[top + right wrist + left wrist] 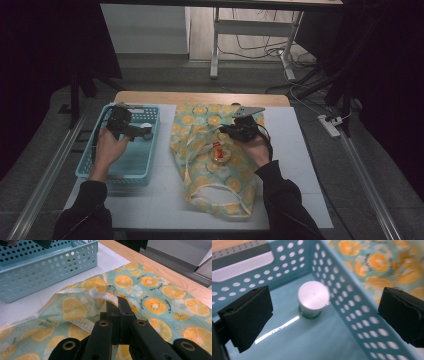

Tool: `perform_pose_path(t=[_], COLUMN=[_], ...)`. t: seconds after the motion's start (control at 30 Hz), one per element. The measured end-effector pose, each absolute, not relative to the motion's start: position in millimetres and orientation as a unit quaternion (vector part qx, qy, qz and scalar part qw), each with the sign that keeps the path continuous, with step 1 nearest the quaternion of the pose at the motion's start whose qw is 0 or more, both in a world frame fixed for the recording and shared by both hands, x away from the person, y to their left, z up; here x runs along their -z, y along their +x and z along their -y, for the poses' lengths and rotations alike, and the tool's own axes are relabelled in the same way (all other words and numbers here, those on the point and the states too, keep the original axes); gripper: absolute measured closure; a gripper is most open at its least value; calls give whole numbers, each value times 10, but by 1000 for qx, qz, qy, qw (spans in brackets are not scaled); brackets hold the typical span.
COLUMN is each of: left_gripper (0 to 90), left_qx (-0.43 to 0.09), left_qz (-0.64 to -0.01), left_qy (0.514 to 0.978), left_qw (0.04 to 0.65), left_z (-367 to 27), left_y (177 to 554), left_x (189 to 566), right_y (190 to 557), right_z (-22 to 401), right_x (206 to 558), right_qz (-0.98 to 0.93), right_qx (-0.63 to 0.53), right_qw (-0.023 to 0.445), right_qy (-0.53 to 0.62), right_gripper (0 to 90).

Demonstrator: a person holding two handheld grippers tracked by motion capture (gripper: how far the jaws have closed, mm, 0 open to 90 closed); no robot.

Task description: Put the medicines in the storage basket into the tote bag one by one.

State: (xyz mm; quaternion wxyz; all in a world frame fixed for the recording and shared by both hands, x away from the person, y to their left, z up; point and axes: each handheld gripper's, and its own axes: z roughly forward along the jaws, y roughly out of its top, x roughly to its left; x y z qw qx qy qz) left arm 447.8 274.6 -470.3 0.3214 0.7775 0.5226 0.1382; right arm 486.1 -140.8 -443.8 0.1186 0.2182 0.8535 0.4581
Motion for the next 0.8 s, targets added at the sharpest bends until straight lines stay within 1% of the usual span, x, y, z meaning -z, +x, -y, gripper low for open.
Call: perform_pose_path(t=[0.27,0.53,0.63,0.8], left_gripper=[3,4,10,28], left_qx=[-137,-140,-136,-137], left_qz=[-520,-513,-518,-521], left_qy=[786,796,793,798], left_qw=[306,288,290,271], left_z=[-2757,-2683,-2695,-2675], left_y=[4580,4674,4700,4745], left_x=[4802,4853,4859,4894], right_y=[4863,4862,4862,4863], right_z=[1411,1417,1418,1416], right_x=[4438,4430,4429,4429], right_qz=[-854,-853,-853,-853], right_qx=[-458,-458,-459,-459], right_qw=[119,119,119,119], right_qy=[218,218,218,218], right_gripper=[893,893,893,893])
